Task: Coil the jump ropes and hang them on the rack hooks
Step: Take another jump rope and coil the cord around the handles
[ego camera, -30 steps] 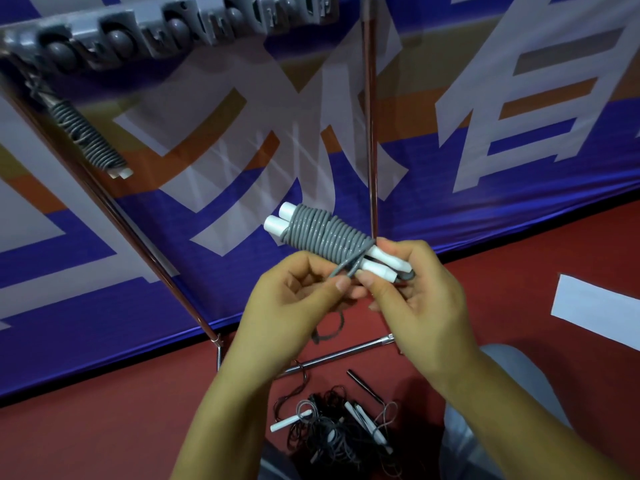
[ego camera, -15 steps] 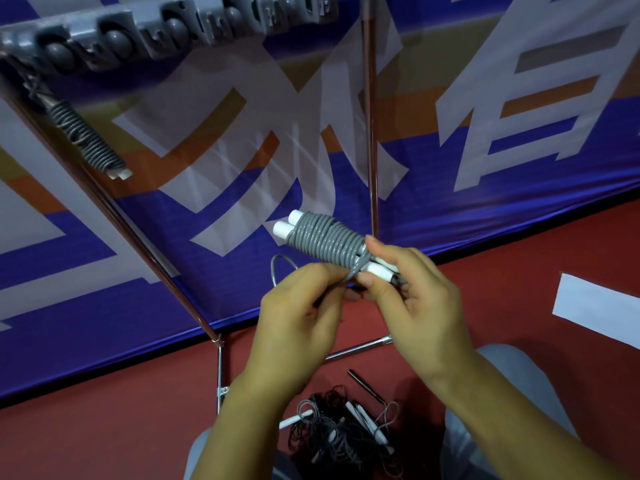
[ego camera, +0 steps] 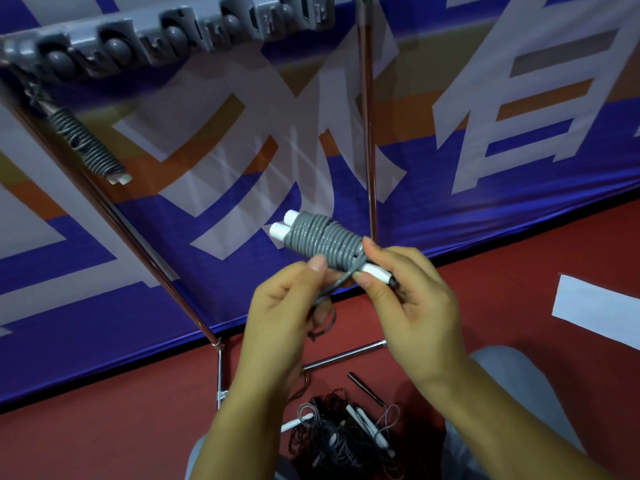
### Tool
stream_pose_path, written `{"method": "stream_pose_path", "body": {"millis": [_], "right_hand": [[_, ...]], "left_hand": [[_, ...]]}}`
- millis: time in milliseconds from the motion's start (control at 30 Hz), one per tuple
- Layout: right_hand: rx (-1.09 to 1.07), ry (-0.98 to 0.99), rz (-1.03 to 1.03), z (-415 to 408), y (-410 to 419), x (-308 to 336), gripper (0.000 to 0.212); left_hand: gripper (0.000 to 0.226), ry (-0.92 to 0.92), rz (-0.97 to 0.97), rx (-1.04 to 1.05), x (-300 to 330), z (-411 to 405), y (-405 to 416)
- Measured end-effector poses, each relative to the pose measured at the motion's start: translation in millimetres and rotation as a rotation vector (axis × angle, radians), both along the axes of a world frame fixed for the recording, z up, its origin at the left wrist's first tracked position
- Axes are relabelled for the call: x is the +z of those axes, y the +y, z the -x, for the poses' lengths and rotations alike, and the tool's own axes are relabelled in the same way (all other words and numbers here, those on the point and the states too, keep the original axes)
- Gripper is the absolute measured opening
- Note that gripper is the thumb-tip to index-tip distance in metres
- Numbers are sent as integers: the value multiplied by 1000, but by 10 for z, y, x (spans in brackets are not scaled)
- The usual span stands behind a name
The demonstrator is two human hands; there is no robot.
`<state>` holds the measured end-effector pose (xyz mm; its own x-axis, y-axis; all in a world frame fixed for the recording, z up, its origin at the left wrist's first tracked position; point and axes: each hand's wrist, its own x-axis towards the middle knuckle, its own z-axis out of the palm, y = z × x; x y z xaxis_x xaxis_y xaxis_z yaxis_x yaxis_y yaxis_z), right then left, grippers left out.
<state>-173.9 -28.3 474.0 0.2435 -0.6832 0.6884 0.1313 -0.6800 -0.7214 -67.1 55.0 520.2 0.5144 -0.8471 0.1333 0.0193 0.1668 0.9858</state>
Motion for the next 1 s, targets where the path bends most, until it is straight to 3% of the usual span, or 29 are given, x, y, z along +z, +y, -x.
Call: {"method": "stream_pose_path", "body": {"millis": [233, 467, 600, 800, 1000], "right_hand": [[15, -12, -12, 33, 27, 46, 35], [-6, 38, 52, 24, 42, 25, 34], [-6, 72, 35, 27, 34, -1, 34], [10, 131, -15, 25, 32, 106, 33], [15, 84, -114, 36, 61, 120, 27]], "left_hand": [[18, 213, -27, -255, -61, -107, 3], [32, 431, -68, -460, -164, -187, -56], [10, 405, -119, -386, -177, -166, -94], [49, 205, -77, -177, -85, -207, -107], [34, 153, -78, -165, 19, -182, -70]]}}
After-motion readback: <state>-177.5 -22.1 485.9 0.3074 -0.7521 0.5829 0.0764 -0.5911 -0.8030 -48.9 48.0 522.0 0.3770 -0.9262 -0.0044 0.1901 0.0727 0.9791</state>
